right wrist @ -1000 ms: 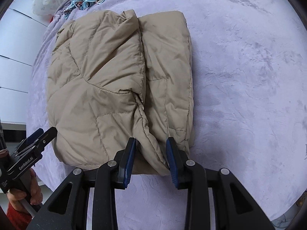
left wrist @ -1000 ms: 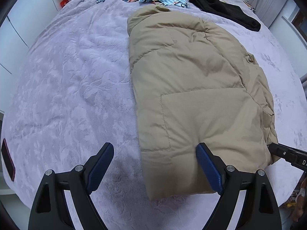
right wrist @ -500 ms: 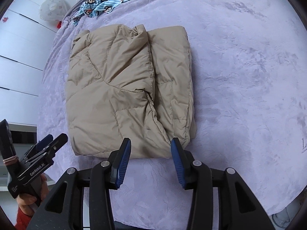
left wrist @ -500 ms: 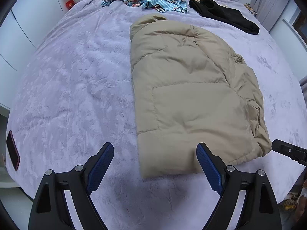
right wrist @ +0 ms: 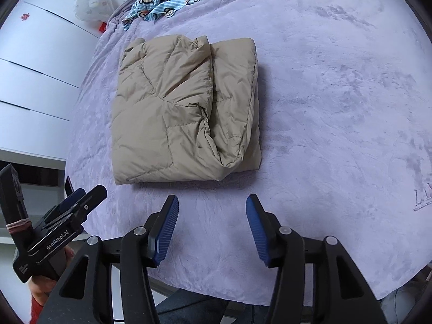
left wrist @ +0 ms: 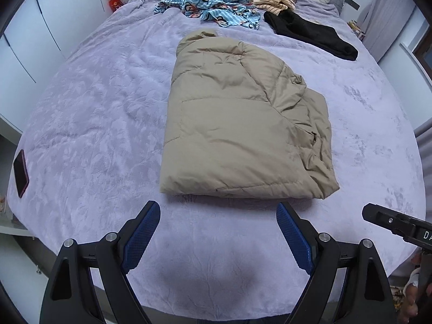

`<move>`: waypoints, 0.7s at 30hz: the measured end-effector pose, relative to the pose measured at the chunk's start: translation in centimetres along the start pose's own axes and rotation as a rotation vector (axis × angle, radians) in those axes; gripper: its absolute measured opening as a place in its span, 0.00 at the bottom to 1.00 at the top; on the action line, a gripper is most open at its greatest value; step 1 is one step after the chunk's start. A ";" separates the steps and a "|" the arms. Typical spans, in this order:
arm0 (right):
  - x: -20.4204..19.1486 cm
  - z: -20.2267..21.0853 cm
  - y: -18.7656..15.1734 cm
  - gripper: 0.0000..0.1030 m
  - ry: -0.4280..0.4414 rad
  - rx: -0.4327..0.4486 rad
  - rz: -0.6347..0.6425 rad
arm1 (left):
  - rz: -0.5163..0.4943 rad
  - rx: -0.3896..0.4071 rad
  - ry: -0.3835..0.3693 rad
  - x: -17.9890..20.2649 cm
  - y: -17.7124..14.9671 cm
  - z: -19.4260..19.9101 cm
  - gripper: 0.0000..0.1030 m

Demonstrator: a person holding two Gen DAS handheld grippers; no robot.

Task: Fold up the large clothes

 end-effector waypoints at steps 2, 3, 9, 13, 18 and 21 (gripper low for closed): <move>0.0 0.6 -0.3 0.64 0.009 -0.003 0.015 | 0.004 -0.003 0.005 0.2 -0.5 0.7 0.86; -0.1 1.0 -0.3 0.66 0.010 0.000 0.027 | 0.007 0.001 0.011 0.2 -0.6 1.2 0.86; -1.0 2.7 0.1 0.74 0.004 0.043 0.032 | 0.007 0.018 0.014 -1.0 0.0 2.6 0.86; -2.0 2.9 1.1 0.74 -0.008 0.094 0.027 | -0.002 0.029 0.012 -2.9 1.2 3.2 0.99; -4.6 2.3 1.8 0.74 -0.030 0.135 0.015 | -0.042 0.063 0.034 -6.0 3.1 4.4 1.00; -6.4 2.9 2.2 0.80 -0.062 0.187 0.032 | -0.067 0.078 0.089 -7.6 4.5 4.7 1.00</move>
Point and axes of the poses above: each gripper's, at about its wrist camera, not at the fingertips, and z roughly against the way its jaws point, x to its right, y to its top, the point moved 9 cm from there along -z, roughly the way its jaws point, and after that the axes turned 6 degrees about -z, right-handed, at the moved point
